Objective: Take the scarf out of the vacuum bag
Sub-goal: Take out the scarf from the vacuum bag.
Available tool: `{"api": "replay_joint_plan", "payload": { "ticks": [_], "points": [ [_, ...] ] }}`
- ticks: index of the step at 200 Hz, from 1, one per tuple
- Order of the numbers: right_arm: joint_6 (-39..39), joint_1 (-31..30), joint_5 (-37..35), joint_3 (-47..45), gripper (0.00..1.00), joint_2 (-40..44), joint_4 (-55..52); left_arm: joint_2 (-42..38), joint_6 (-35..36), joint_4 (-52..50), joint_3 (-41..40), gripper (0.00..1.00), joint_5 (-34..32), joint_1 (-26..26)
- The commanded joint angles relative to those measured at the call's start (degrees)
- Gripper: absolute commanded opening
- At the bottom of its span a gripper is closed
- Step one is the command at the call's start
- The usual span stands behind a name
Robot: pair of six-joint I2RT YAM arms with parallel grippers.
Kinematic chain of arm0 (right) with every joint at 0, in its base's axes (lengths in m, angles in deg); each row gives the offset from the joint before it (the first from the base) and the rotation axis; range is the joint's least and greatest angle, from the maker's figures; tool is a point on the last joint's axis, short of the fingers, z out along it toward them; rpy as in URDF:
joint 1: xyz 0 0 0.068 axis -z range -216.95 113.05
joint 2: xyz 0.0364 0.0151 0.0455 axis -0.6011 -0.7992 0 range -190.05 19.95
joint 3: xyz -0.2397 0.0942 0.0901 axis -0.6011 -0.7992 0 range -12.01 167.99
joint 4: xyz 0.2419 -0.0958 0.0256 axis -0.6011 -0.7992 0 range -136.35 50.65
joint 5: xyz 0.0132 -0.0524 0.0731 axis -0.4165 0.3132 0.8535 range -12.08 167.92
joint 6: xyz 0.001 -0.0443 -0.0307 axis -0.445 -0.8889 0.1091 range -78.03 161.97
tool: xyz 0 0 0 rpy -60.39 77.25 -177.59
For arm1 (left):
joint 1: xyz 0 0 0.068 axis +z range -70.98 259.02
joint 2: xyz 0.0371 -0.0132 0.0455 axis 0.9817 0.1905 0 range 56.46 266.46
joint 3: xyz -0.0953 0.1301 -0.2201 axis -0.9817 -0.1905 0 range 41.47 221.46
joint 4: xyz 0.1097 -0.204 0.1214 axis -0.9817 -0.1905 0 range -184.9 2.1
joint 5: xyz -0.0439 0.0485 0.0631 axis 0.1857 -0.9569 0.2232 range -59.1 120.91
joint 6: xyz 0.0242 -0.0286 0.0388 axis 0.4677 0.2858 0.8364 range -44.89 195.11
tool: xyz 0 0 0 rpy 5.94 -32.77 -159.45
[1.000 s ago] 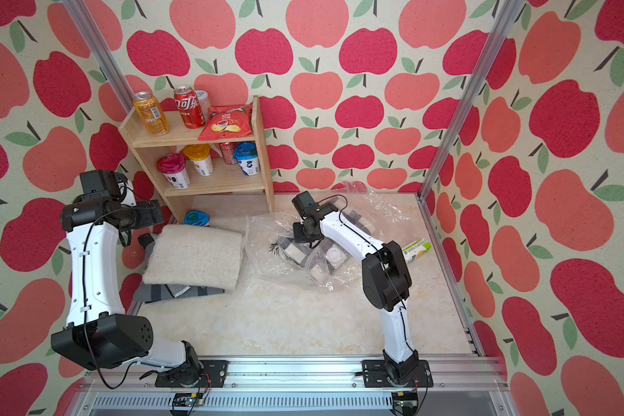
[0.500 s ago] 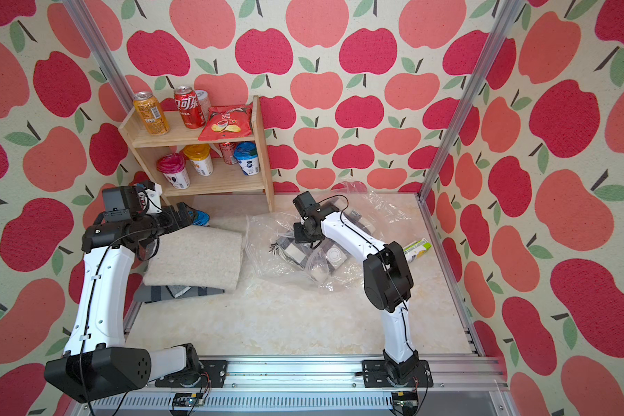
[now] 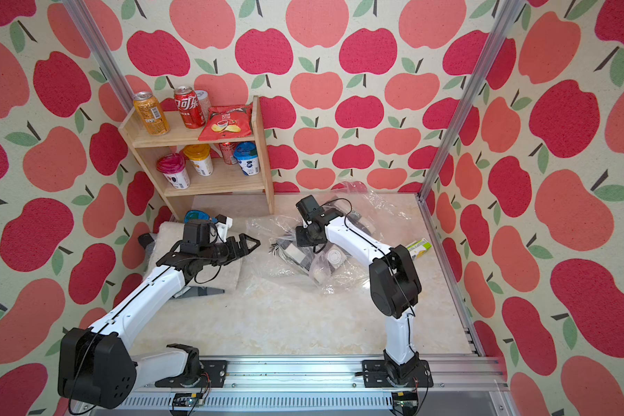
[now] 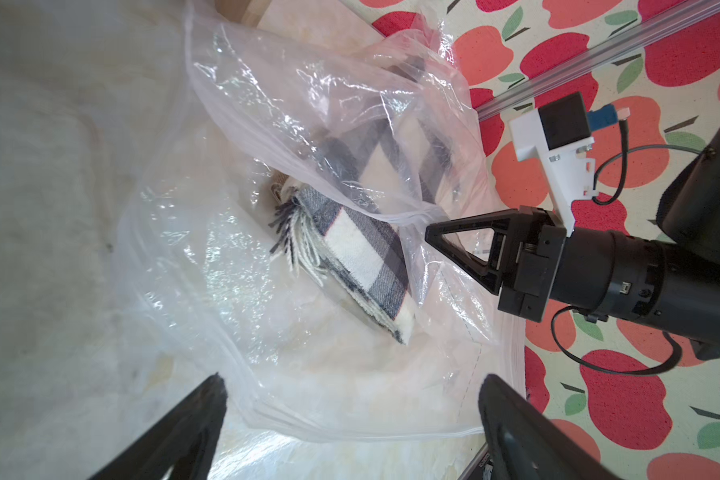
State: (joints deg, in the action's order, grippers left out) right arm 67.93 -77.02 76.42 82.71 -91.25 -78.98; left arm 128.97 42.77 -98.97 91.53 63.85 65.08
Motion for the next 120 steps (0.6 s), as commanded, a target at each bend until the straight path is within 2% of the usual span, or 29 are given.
{"api": "replay_joint_plan", "payload": {
  "ticks": [1, 61, 120],
  "points": [
    [-0.4, 0.4, 0.4, -2.4, 0.0, 2.7, -0.1, 3.2, -2.4, 11.4, 0.1, 0.97, 1.0, -3.4],
    [-1.5, -2.1, 0.4, -7.1, 0.0, 4.8, 2.3, 10.9, -5.4, 17.6, 0.4, 0.98, -1.2, -11.0],
    [-0.7, -3.4, -3.3, -9.1, 0.0, 6.0, 3.3, 14.1, -13.0, 26.6, -5.4, 0.98, -7.3, -16.2]
  ]
}}
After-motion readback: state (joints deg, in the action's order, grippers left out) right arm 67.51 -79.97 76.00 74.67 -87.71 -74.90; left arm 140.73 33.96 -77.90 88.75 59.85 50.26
